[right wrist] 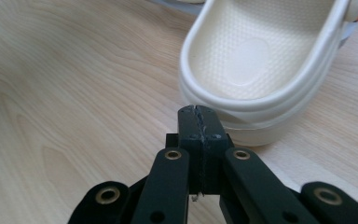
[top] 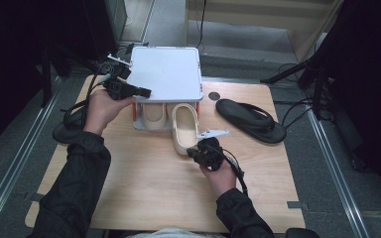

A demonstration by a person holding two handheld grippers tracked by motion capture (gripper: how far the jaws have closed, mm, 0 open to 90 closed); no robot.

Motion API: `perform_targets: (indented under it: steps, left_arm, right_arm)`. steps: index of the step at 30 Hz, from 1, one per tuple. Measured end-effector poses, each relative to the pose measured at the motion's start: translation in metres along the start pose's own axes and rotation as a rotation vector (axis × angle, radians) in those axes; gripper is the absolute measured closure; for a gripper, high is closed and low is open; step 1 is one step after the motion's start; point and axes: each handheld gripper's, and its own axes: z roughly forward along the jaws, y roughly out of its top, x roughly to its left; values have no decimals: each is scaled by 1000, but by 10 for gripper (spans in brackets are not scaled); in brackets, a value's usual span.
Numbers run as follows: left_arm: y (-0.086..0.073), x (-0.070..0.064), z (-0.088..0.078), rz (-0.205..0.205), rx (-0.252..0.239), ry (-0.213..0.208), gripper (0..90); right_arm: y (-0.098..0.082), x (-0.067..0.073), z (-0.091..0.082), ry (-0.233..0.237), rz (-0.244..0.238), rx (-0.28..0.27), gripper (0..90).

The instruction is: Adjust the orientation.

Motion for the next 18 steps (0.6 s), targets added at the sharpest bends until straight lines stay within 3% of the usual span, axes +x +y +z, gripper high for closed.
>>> perform_targets:
  steps: [8,18]
  left_arm:
    - [0,0,0,1,1,0,900]
    - [0,1,0,2,1,0,900]
  right_arm:
    - [8,-7,8,-22,-3,1,900]
    - [35,-14,30,-42,-2,4,900]
